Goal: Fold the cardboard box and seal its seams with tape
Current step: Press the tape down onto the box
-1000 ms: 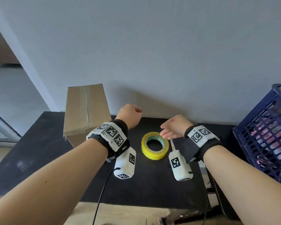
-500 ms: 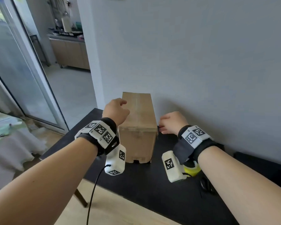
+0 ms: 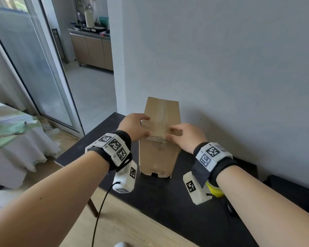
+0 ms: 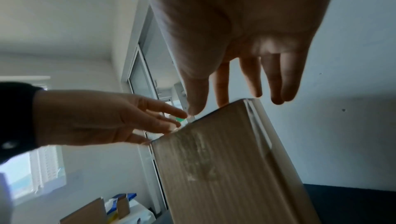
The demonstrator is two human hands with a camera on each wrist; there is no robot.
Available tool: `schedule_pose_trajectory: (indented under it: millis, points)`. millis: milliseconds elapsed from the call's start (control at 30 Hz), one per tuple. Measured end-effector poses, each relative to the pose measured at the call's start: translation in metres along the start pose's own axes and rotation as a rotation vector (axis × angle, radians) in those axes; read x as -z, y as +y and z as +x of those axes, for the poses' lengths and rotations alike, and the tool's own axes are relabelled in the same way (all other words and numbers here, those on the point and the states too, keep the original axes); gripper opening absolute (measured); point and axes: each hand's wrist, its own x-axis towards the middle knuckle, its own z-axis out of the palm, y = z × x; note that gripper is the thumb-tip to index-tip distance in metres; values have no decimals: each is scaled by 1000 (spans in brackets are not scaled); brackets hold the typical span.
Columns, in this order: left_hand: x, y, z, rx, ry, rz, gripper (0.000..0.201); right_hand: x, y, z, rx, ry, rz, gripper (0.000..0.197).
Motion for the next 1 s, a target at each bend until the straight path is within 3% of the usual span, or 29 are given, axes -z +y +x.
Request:
schedule_pose_trajectory:
  millis: [100, 267, 500, 1000]
  points:
    - [1, 5, -1, -135, -24, 126, 39, -6, -5, 4, 39, 19, -30, 51]
    - [2, 6, 1, -196, -76, 190, 42, -7, -7, 5, 68, 62, -70, 53]
    - [7, 14, 10, -226, -173, 291, 45, 6, -12, 5, 90, -50, -238, 45]
    - [9, 16, 10, -265, -258, 411, 60, 9, -9, 14, 42, -109, -253, 53]
